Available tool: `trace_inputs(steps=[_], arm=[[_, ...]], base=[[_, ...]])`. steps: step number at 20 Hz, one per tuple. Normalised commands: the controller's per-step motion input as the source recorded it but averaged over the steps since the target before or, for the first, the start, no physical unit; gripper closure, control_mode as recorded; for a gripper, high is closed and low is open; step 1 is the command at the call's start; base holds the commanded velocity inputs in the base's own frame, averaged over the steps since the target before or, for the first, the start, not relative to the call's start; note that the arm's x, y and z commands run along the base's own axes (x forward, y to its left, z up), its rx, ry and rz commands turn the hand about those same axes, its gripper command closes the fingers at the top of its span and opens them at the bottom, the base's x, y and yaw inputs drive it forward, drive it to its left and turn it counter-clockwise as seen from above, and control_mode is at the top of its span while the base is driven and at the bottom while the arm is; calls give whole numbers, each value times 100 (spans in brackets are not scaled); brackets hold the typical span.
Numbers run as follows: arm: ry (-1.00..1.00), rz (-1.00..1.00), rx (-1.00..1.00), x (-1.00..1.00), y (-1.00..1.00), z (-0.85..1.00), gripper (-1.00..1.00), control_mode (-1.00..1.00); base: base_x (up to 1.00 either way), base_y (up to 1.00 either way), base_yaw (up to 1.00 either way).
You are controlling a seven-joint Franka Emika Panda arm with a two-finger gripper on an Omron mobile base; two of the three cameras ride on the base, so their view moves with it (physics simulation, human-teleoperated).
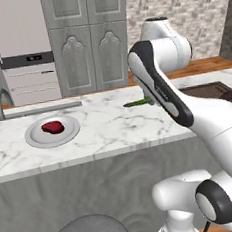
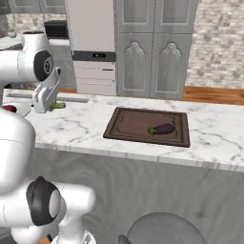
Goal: Create a steak meal by picking up the steak and asparagus from the tray and placing them on the plate. Leave the eggplant on the tray.
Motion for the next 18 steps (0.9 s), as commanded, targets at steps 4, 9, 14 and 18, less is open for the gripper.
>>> trace_inputs(steps=[4, 9, 14, 18], arm=[[10, -18, -5, 0, 99, -1, 100, -100], [1, -17, 0, 0, 83, -12, 100, -100], [-4, -20, 1, 0, 67, -30, 100, -100], [-7, -21, 7, 0, 66, -22, 100, -100]], base=[[0, 0, 0], [0, 0, 0], [0, 0, 0], [0, 0, 0]])
